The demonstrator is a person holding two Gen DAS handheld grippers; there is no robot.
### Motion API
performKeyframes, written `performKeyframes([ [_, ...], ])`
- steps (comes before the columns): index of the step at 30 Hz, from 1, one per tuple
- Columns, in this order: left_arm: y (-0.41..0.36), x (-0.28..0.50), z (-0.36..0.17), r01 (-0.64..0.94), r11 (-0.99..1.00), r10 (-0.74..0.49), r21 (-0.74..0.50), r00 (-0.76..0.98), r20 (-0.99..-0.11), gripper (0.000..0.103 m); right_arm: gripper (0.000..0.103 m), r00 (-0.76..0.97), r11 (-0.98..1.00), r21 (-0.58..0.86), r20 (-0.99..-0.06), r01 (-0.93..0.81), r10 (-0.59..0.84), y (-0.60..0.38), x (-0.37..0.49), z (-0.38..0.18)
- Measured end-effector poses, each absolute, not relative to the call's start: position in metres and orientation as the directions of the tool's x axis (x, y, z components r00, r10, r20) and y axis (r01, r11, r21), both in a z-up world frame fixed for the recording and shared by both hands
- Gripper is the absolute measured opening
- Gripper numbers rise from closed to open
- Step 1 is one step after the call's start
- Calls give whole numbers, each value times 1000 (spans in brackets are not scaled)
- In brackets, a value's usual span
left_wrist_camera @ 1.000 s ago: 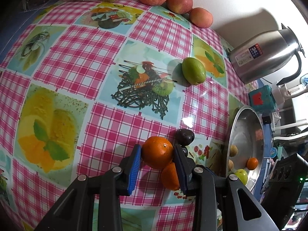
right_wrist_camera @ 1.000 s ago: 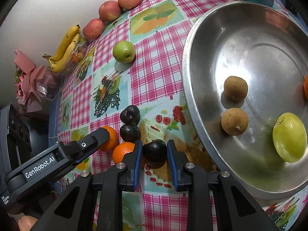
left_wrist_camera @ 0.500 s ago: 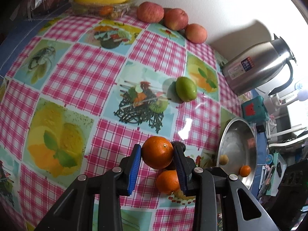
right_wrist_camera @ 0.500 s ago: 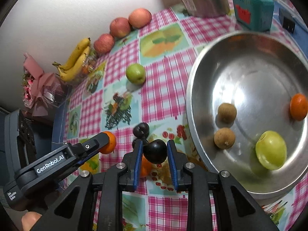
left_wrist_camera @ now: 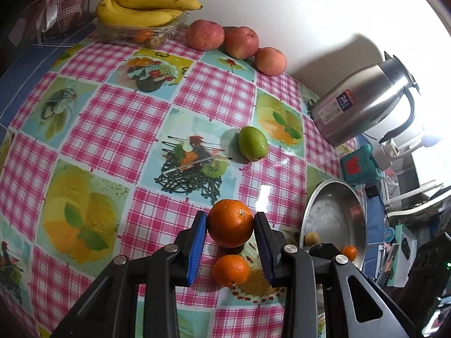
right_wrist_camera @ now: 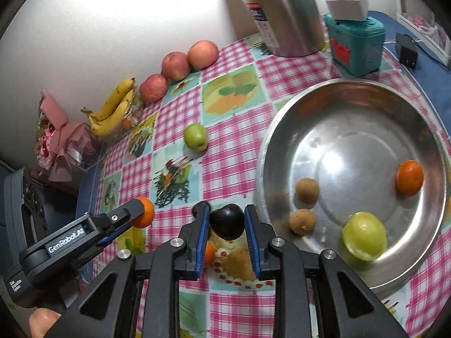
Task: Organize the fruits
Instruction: 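Lift the plum with the right tool over the bowl while the left carries the orange there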
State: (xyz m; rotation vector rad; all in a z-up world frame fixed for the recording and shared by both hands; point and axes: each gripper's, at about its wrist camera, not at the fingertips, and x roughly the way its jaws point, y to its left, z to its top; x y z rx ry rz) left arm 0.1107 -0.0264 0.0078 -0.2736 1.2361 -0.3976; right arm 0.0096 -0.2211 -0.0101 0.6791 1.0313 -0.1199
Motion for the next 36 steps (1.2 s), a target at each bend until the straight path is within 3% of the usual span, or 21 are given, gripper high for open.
performKeyframes([
  [22, -141, 67, 15, 417, 820, -498, -393, 181, -848, 37, 27, 521, 720, 350, -854, 600, -19, -309, -36, -7],
  [36, -184, 70, 13, 543, 789, -502, -289, 297, -812, 37, 27, 558, 725, 331, -825, 604, -88, -322, -39, -6],
])
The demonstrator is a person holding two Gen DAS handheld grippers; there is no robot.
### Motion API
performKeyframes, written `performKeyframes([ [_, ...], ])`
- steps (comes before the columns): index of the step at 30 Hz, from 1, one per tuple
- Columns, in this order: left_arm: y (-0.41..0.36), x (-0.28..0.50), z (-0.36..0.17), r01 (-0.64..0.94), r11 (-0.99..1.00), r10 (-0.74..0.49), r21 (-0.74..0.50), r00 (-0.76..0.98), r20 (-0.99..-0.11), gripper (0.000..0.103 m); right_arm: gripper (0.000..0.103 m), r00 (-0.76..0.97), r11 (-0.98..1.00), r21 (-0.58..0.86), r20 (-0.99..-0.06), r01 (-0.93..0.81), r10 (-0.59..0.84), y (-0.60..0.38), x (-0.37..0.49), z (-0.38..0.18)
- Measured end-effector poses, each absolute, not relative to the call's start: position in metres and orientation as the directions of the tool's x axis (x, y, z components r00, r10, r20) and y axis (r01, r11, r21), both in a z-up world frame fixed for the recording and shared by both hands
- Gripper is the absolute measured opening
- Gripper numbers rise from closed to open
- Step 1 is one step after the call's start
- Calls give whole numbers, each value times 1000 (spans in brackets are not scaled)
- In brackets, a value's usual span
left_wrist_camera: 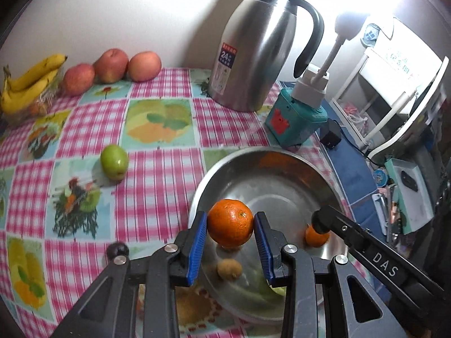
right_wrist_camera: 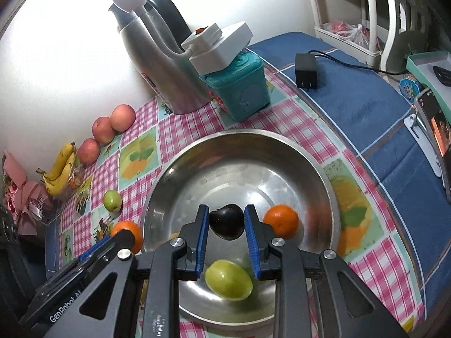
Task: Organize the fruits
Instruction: 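Lift the plum with the right tool over the bowl while the left carries the orange there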
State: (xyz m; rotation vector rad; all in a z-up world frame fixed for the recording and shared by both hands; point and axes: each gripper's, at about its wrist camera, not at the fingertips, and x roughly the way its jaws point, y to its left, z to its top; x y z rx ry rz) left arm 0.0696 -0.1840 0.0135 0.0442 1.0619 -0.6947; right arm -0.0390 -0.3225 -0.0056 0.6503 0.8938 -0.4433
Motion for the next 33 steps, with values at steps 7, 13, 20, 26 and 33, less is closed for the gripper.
performKeyframes([
  [7, -194, 72, 4, 575, 776, -509, -258, 331, -794, 37, 27, 577, 742, 299, -804, 600, -142, -325, -32, -11],
  [13, -201, 74, -6, 583, 776, -502, -241, 339, -796, 37, 27, 582, 756, 268, -793, 597, -178, -326, -27, -17],
  [20, -206, 75, -12, 592, 777, -490, -214, 356, -796, 37, 27, 579, 778, 219, -786, 589, -217, -323, -20, -24],
  [26, -208, 77, -18, 593, 778, -482, -207, 351, -803, 37, 27, 559, 796, 157, -789, 584, -254, -318, -15, -27],
  [33, -209, 78, -23, 590, 780, -474, -207, 342, -811, 37, 27, 533, 806, 137, -811, 576, -243, -315, -11, -37],
])
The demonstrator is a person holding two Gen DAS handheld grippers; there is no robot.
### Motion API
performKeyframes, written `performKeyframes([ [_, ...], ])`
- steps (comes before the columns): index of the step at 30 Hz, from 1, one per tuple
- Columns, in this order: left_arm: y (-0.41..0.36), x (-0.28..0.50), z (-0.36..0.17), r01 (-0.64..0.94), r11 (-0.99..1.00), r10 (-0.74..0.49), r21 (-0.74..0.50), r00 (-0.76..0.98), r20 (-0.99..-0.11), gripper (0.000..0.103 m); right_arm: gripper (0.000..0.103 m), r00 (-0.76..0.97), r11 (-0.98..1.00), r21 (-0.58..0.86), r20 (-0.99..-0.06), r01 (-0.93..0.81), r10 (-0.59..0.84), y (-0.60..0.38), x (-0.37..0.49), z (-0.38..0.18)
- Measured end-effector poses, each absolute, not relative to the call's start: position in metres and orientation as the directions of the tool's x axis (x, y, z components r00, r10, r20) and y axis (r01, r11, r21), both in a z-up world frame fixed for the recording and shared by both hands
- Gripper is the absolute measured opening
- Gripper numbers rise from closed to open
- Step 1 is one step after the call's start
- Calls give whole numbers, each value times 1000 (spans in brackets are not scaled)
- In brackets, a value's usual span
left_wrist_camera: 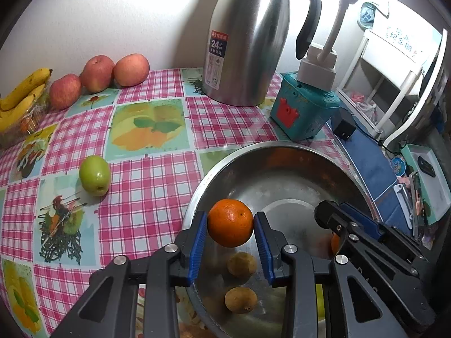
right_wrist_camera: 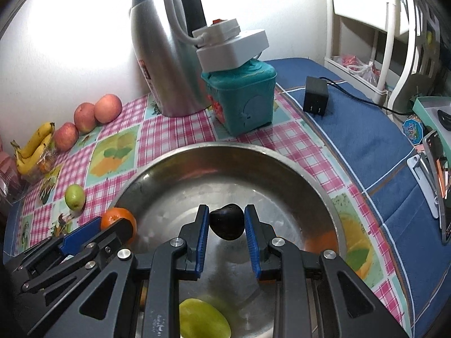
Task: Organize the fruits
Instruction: 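Lift the plum with the right tool over the bowl while the left carries the orange there, then open the right gripper to drop the plum in the bowl while the left releases the orange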
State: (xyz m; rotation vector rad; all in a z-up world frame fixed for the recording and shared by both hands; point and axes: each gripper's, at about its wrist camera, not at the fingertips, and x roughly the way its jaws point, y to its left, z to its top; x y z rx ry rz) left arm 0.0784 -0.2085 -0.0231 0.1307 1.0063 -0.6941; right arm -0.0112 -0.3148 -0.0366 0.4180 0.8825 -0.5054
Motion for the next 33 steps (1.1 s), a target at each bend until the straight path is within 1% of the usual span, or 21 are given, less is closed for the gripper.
performKeyframes([
  [12, -209, 79, -25, 591, 779, -470, -211, 327, -820, 38, 27, 505, 793, 141, -832, 593, -230, -318, -12, -43],
  [14, -208, 79, -24, 590, 778, -474, -217, 325, -819, 41, 27, 505, 791, 139, -831, 596, -234, -319, -13, -42],
  [15, -208, 79, -22, 590, 777, -479, -222, 325, -815, 43, 27, 505, 790, 137, -830, 598, -238, -319, -13, -41],
  [16, -208, 79, -20, 590, 776, -484, -224, 328, -811, 48, 28, 506, 788, 135, -827, 600, -244, -320, -13, -40],
  [17, -208, 78, -17, 592, 774, -487, -224, 331, -808, 50, 29, 507, 787, 133, -825, 603, -250, -320, -13, -39],
  [18, -208, 78, -15, 595, 772, -490, -222, 335, -805, 50, 35, 508, 784, 129, -822, 607, -258, -321, -14, -37],
  [19, -208, 78, -13, 597, 772, -491, -221, 337, -803, 50, 38, 509, 782, 130, -820, 610, -260, -321, -15, -36],
  [28, -202, 81, 5, 580, 786, -488, -215, 368, -792, 50, 38, 539, 769, 149, -793, 622, -282, -326, -20, -14],
  [33, -196, 86, 15, 557, 803, -477, -212, 389, -788, 53, 38, 545, 768, 149, -787, 623, -290, -325, -21, -4],
])
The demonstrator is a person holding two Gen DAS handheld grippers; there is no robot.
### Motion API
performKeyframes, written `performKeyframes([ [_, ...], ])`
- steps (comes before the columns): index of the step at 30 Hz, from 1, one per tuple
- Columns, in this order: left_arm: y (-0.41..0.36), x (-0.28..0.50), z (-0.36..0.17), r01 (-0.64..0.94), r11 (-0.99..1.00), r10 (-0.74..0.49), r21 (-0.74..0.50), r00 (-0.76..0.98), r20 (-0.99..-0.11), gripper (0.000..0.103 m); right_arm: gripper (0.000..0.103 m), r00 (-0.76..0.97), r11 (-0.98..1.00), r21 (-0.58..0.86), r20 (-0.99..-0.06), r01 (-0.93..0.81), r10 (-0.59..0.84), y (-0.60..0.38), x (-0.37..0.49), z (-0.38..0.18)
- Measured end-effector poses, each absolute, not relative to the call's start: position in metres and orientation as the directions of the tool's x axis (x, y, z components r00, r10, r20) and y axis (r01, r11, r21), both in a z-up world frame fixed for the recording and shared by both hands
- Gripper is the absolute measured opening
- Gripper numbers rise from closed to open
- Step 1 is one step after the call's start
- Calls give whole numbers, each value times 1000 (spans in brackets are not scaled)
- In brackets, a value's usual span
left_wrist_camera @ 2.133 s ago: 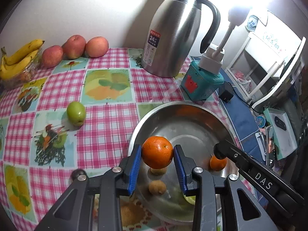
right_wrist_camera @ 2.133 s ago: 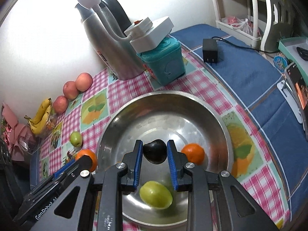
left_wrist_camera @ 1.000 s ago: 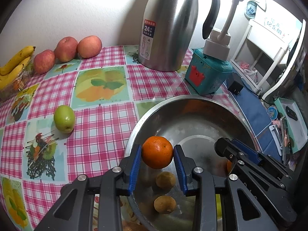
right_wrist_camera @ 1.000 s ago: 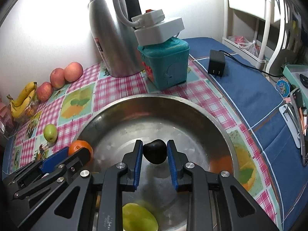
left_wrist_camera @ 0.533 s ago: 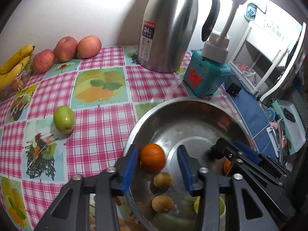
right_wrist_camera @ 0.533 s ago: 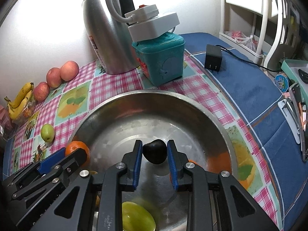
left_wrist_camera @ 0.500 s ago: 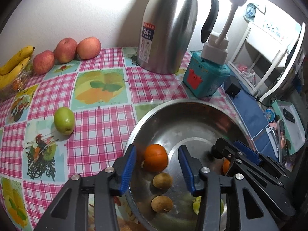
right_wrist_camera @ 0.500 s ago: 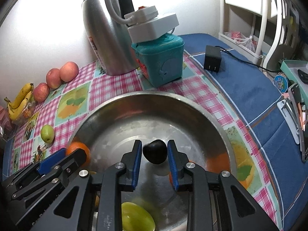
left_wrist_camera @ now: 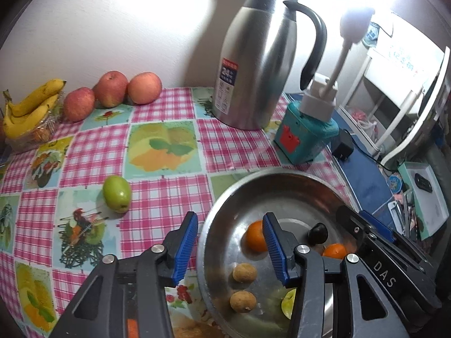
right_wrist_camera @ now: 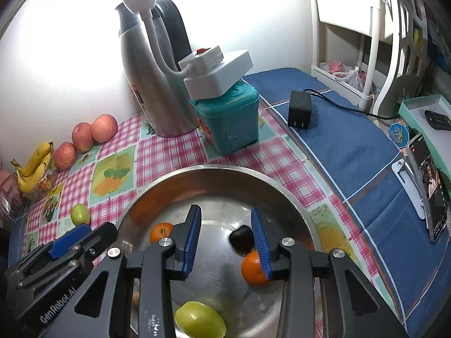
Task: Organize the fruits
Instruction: 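Open the right gripper to drop the plum in the bowl while the left releases the orange, then withdraw both open grippers up from the steel bowl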
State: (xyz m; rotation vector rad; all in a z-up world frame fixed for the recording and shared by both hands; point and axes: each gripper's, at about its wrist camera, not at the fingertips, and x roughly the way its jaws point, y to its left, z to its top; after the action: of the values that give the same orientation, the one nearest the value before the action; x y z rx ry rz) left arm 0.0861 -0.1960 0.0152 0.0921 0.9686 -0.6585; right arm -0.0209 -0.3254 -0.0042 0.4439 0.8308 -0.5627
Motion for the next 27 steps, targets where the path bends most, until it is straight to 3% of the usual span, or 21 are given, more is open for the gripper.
performKeyframes([
  [10, -189, 93, 12, 520, 828, -453, -209, 400, -797, 54, 38, 541, 768, 155, -794, 621, -277, -325, -21, -6],
  [15, -186, 96, 6, 485, 856, -403, -179, 409, -818, 67, 39, 534, 766, 156, -800, 624, -272, -325, -21, -10],
  [18, -182, 100, 0, 458, 875, -365, -158, 407, -837, 69, 61, 523, 760, 161, -812, 630, -261, -327, -20, -15],
  [22, -177, 104, -7, 427, 893, -328, -144, 397, -857, 79, 63, 499, 766, 146, -830, 626, -250, -325, -17, -23],
  [24, -176, 105, -10, 414, 901, -303, -125, 398, -866, 82, 75, 488, 768, 134, -836, 626, -251, -324, -16, -25],
  [27, -174, 106, -15, 397, 914, -247, -78, 394, -886, 92, 79, 477, 772, 132, -846, 621, -239, -323, -15, -29],
])
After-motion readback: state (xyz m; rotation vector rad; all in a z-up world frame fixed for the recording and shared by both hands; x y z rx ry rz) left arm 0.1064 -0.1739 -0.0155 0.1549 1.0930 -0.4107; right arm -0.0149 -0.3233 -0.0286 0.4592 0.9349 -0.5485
